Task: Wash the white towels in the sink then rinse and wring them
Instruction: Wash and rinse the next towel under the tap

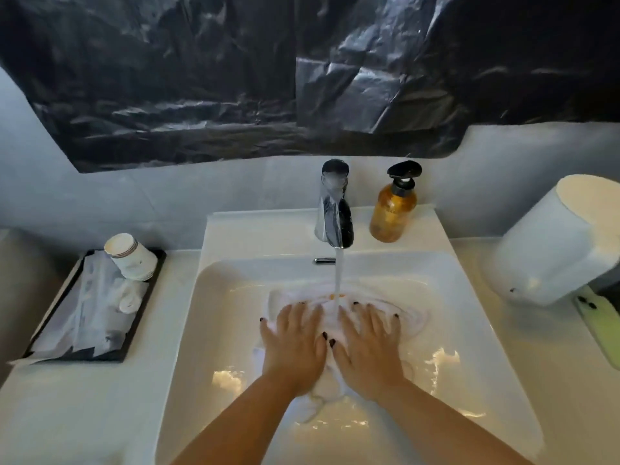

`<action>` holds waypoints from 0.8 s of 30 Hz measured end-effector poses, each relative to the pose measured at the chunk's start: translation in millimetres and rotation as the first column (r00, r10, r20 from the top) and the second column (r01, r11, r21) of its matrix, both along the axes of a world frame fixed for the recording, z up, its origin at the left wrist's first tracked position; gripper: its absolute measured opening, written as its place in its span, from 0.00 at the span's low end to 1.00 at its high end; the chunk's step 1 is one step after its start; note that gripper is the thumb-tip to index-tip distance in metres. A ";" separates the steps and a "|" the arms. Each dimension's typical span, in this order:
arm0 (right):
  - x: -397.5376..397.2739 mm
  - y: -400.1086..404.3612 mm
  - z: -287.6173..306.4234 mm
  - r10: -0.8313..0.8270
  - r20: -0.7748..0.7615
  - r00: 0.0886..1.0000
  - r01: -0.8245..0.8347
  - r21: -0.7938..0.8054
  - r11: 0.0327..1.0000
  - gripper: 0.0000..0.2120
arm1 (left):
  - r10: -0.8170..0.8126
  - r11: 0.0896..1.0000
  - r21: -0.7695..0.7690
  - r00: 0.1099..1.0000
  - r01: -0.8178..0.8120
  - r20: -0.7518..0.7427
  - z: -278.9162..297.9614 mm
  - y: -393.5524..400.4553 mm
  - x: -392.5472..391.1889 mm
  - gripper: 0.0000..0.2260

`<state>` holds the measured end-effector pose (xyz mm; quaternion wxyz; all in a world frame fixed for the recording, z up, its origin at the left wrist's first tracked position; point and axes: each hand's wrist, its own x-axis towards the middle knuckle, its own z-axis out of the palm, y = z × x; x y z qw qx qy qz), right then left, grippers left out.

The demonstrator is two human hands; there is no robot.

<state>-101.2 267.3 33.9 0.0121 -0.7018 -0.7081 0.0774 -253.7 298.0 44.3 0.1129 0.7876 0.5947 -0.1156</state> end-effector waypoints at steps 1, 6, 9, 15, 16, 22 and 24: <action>1.2 5.5 -5.6 0.000 0.000 1.000 0.000 0.065 0.998 0.25 | 0.003 0.998 0.067 1.000 -0.003 0.005 -2.1 3.5 -0.5 0.25; 7.0 37.5 -11.8 0.060 0.029 0.998 -0.067 0.372 0.926 0.12 | -0.107 0.915 0.403 0.967 0.005 0.231 -24.9 21.0 2.3 0.13; 11.1 53.8 -17.7 0.144 0.011 0.990 -0.135 0.425 0.895 0.09 | -0.091 0.907 0.416 0.939 -0.059 0.332 -24.9 30.2 4.4 0.13; 11.4 53.2 -13.2 0.117 0.054 0.992 -0.129 0.352 0.927 0.11 | -0.060 0.905 0.409 0.914 -0.119 0.401 -21.0 24.8 4.1 0.13; 9.7 50.1 -10.3 0.094 0.031 0.995 -0.099 0.346 0.933 0.11 | -0.042 0.916 0.383 0.917 -0.123 0.396 -19.1 21.8 3.5 0.15; 11.0 13.4 -18.4 -0.046 -0.005 0.999 0.046 0.221 0.974 0.26 | 0.001 0.969 0.231 0.929 -0.093 0.369 -27.9 -8.8 -11.4 0.33; 14.7 11.3 -22.2 -0.051 0.044 0.998 0.042 0.184 0.982 0.30 | -0.027 0.970 0.236 0.937 -0.060 0.349 -31.7 -14.5 -16.2 0.33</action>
